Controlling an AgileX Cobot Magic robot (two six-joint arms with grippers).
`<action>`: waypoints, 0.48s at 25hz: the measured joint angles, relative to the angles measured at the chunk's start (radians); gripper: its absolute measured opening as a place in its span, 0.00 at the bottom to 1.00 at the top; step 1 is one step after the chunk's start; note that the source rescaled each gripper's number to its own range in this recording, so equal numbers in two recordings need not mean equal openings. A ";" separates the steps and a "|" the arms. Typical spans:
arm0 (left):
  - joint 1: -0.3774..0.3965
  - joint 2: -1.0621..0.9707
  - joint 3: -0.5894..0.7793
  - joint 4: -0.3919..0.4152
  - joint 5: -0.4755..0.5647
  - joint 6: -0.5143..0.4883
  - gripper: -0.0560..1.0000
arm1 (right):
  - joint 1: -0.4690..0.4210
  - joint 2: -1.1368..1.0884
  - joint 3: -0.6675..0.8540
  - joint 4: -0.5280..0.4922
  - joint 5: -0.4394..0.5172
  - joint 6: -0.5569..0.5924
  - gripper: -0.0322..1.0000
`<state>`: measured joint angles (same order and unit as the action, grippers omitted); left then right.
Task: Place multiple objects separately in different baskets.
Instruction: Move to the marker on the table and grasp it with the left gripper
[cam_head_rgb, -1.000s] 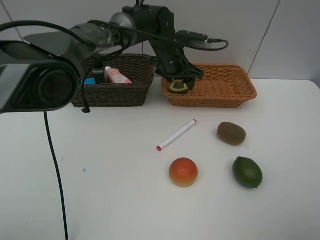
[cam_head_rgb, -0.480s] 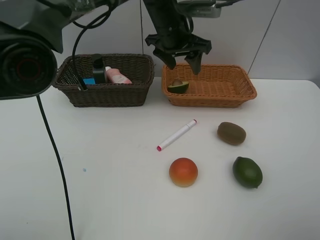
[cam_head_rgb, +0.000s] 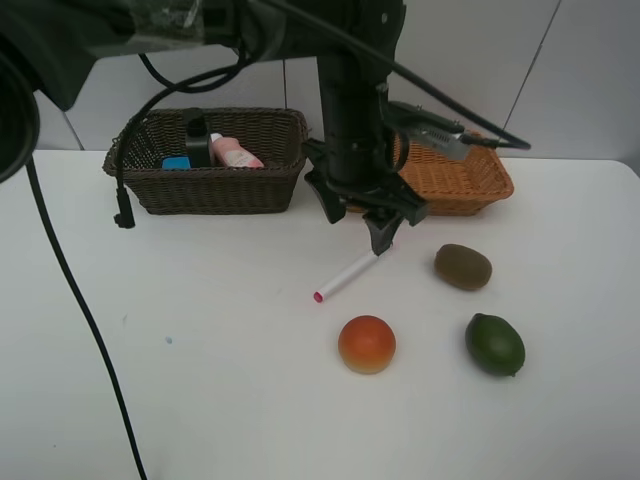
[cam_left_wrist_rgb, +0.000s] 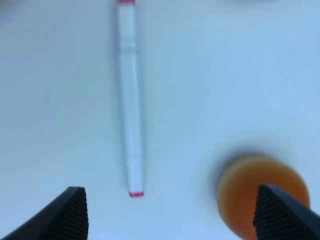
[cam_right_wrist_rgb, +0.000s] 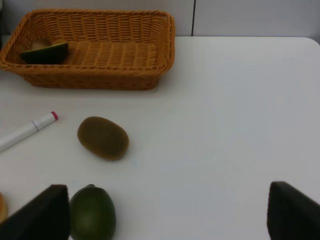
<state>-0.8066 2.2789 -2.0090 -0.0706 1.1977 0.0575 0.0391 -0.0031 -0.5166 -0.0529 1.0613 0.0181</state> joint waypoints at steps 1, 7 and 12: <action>-0.009 0.005 0.027 0.002 0.000 0.000 0.82 | 0.000 0.000 0.000 0.000 0.000 0.000 1.00; -0.025 0.061 0.052 0.027 -0.039 0.000 0.82 | 0.000 0.000 0.000 0.000 0.000 0.000 1.00; -0.011 0.117 0.052 0.080 -0.102 -0.023 0.82 | 0.000 0.000 0.000 0.000 0.000 0.000 1.00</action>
<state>-0.8172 2.3959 -1.9573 0.0089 1.0956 0.0350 0.0391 -0.0031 -0.5166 -0.0529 1.0613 0.0181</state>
